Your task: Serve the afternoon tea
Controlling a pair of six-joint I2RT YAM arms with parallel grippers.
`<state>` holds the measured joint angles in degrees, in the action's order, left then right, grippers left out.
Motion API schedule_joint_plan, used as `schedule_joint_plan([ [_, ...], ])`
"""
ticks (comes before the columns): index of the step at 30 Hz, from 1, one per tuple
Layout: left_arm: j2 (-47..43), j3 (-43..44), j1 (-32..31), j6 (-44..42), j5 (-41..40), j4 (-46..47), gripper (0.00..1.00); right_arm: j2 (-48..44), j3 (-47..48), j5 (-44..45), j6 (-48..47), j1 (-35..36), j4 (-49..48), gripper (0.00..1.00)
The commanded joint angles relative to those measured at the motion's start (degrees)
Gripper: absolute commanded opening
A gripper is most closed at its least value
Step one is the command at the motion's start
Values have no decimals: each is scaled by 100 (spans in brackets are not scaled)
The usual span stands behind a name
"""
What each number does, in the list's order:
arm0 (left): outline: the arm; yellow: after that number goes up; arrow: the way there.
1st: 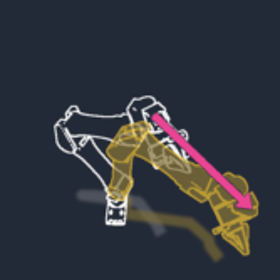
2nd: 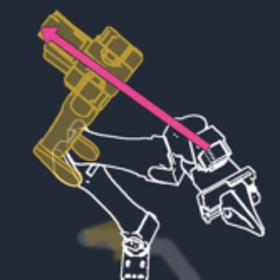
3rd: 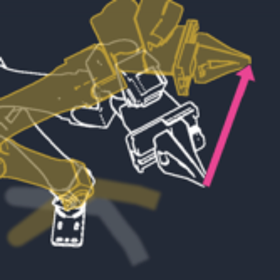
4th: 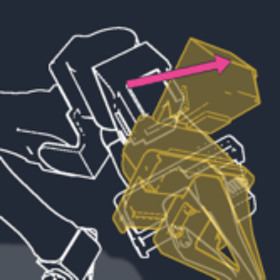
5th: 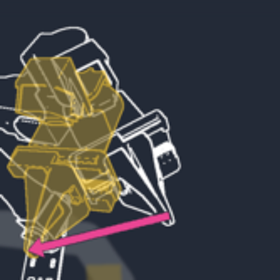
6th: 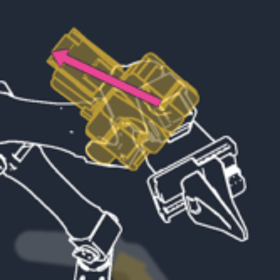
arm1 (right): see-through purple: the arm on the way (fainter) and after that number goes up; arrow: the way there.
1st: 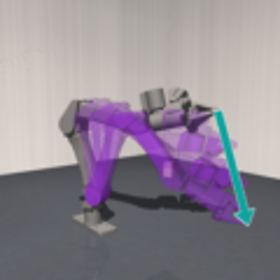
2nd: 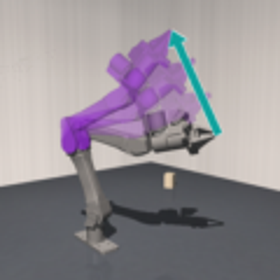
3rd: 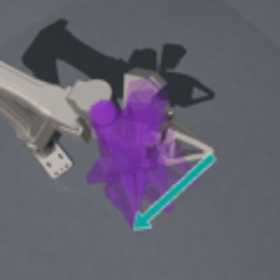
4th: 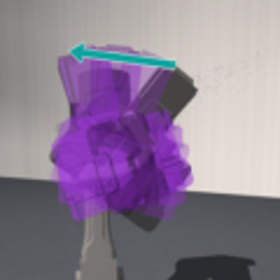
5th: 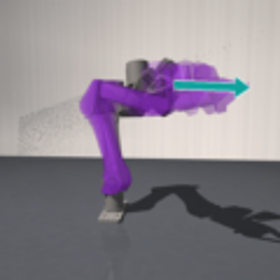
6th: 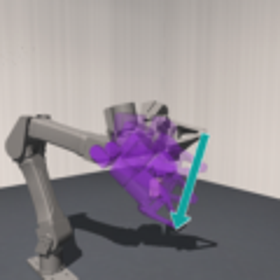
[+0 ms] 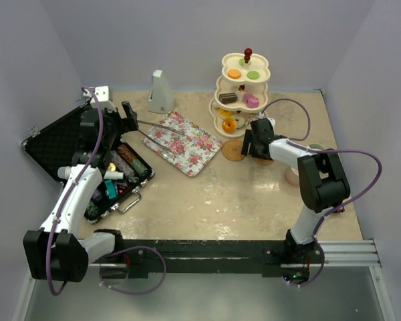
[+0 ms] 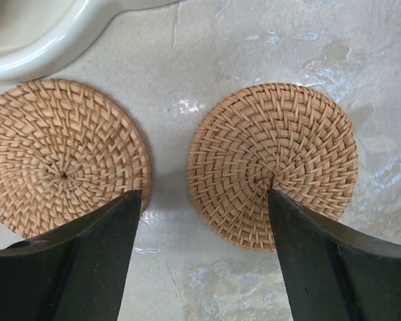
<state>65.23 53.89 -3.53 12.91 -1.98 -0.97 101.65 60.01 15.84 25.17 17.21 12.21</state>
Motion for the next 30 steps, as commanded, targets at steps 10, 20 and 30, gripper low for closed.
schedule_joint_plan([
  [10,-19,175,-34,19,-83,212,96,-522,353,-232,-48,-183,-194,80],
  [20,-37,175,-43,63,5,229,96,-1139,-420,-159,76,-930,-324,81],
  [30,-28,183,-43,54,13,212,96,-813,-657,-616,164,-1211,-711,66],
])
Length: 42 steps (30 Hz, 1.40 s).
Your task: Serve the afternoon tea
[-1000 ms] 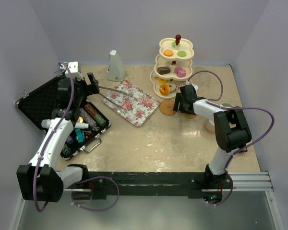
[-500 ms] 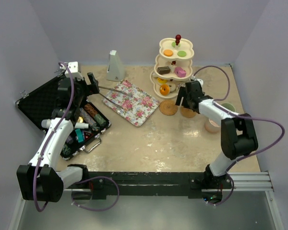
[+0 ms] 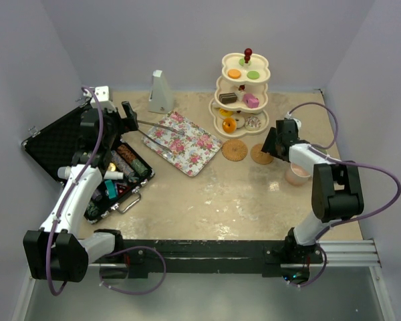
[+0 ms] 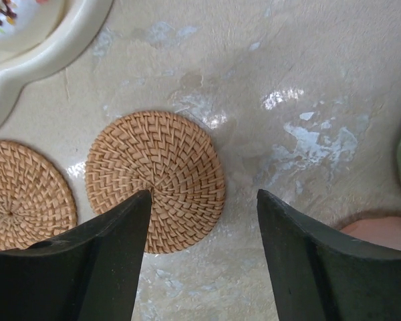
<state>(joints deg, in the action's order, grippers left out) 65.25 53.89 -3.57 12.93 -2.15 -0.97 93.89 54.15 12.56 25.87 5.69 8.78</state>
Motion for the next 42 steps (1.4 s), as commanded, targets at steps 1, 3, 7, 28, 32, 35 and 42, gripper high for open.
schedule_joint_plan([
  [1,-30,192,-38,52,22,212,96,-2,-89,-350,103,-68,-403,65],
  [3,-30,183,-38,43,22,212,96,86,-124,-421,120,-68,-438,62],
  [7,-39,184,-38,43,31,212,96,174,-159,-535,173,-68,-543,59],
  [28,5,183,-38,69,66,212,96,437,-212,-614,445,-68,-973,58],
  [32,5,192,-38,69,66,212,96,543,-159,-719,577,-68,-1123,57],
  [35,22,183,-38,69,57,212,96,639,-150,-781,665,-68,-1238,57],
  [42,31,201,-38,69,57,203,96,763,-133,-904,814,-60,-1457,56],
])
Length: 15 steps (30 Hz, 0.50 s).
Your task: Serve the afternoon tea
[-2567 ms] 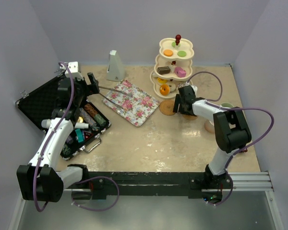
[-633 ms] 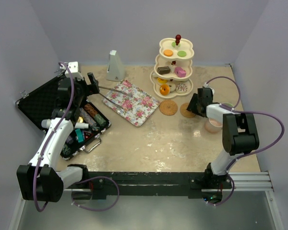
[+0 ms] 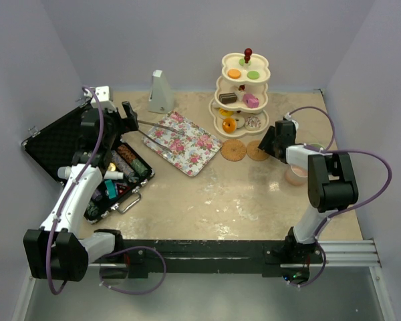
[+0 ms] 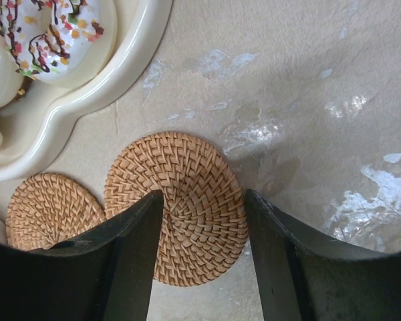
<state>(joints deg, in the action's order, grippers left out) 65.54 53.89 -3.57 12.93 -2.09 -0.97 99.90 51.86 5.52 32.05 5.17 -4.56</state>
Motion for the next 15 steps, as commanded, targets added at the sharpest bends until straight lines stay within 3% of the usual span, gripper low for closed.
schedule_joint_plan([
  [1,12,201,-38,52,33,203,96,162,105,-192,196,-7,-142,55],
  [6,3,192,-38,52,15,203,96,4,27,-235,266,-7,-388,55],
  [11,20,192,-38,52,-2,194,96,-592,-157,255,161,10,-169,69],
  [15,3,192,-38,87,86,212,96,-1191,-421,625,-50,28,182,70],
])
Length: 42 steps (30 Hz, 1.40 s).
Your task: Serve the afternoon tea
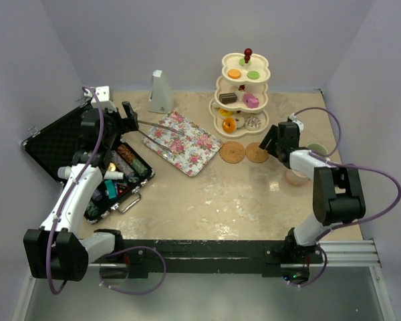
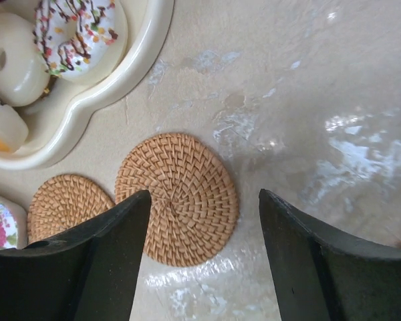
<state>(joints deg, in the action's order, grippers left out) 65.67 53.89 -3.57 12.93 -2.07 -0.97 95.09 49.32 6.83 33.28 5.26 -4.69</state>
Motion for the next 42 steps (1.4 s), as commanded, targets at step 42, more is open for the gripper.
schedule_joint_plan([
  [42,-10,192,-38,87,66,211,96,18,-221,125,179,626,-173,65],
])
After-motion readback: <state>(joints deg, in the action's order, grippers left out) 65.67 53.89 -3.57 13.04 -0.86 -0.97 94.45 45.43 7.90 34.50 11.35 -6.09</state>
